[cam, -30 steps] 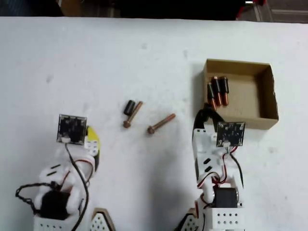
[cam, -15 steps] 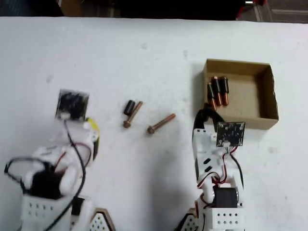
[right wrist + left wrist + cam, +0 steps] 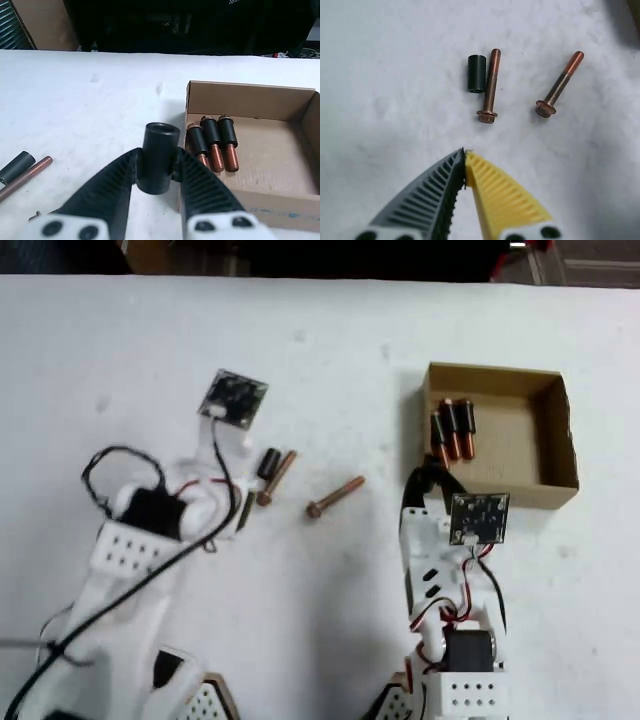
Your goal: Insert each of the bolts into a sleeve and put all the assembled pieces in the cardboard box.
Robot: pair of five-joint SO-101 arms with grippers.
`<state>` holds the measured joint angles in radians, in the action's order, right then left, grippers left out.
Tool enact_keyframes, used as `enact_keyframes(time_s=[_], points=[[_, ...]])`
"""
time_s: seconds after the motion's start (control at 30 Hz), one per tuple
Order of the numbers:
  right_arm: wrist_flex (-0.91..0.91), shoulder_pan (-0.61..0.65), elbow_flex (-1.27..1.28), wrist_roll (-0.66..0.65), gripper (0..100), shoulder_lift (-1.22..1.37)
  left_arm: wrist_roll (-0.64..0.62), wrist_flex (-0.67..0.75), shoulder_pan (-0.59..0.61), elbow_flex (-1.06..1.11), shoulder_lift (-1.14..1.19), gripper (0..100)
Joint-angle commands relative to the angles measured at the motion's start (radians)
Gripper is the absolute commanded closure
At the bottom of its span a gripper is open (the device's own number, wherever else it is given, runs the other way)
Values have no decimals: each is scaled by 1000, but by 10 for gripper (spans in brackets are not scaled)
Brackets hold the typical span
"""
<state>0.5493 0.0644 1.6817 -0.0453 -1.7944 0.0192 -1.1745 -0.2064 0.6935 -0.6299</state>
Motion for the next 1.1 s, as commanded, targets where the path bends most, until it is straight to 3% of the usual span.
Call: enact_keyframes(time_s=[0.0, 0.17, 0.77, 1.07], points=[[-28, -7, 8, 11, 982, -5, 12, 0, -35, -101, 131, 941], [-25, -7, 8, 11, 982, -5, 6, -3, -50, -192, 355, 843], [-25, -7, 8, 11, 982, -5, 9, -238, -42, -701, 966, 843], [-24, -7, 8, 11, 982, -5, 9, -247, -42, -783, 1116, 843]])
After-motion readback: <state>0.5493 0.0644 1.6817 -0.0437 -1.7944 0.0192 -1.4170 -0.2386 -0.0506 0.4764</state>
